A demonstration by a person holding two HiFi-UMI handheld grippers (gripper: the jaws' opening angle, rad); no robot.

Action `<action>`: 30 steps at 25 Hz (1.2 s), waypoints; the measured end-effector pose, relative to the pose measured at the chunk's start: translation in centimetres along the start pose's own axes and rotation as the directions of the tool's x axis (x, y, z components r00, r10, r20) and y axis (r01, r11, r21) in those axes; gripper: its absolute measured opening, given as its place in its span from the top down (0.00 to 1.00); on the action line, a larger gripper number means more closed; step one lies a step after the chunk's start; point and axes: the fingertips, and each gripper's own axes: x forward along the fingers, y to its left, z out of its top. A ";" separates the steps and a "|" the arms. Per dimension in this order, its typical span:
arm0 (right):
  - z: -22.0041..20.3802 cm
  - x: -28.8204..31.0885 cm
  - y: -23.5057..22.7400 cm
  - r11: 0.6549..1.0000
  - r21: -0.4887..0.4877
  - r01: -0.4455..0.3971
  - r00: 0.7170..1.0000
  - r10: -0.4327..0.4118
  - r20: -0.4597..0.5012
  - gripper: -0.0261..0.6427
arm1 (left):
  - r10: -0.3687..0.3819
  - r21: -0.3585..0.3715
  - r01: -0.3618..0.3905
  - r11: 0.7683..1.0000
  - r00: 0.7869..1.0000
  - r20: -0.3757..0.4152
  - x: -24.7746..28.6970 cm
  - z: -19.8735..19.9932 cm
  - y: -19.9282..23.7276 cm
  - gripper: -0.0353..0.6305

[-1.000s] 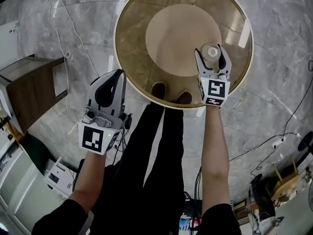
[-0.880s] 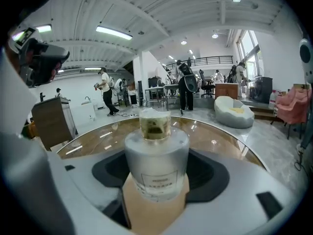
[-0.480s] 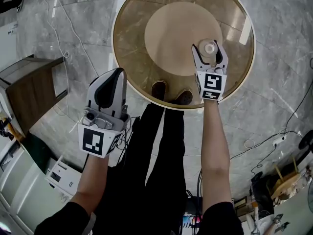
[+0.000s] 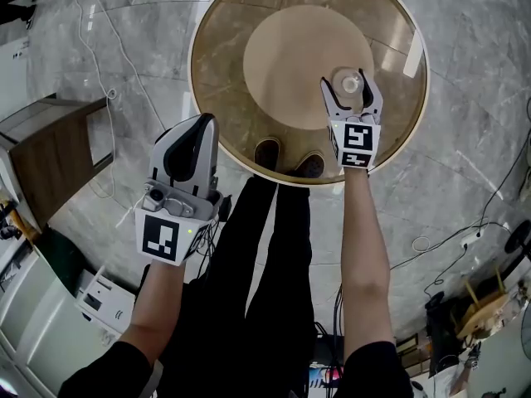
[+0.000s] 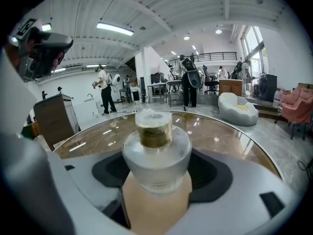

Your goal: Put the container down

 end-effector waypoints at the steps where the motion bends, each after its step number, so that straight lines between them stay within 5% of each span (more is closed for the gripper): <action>1: 0.1 -0.1 0.0 1.000 0.006 -0.007 1.000 0.007 0.002 0.45 | 0.000 0.001 0.000 1.000 1.000 -0.001 0.0 0.0 0.0 0.91; 13: 7.7 -7.8 -0.1 1.000 0.019 0.004 0.994 -0.006 0.110 0.45 | -0.016 -0.007 0.016 1.000 0.999 0.039 -0.6 5.1 -1.0 0.91; 21: 22.2 -22.4 1.8 0.996 0.073 0.051 0.973 -0.066 0.221 0.45 | -0.050 -0.014 0.052 0.999 0.994 0.100 -4.3 17.1 -2.2 0.91; 30: 38.9 -37.3 3.9 0.997 0.064 0.044 0.916 -0.066 0.396 0.45 | -0.102 0.042 0.095 0.995 0.973 0.207 -9.1 31.3 -4.4 0.91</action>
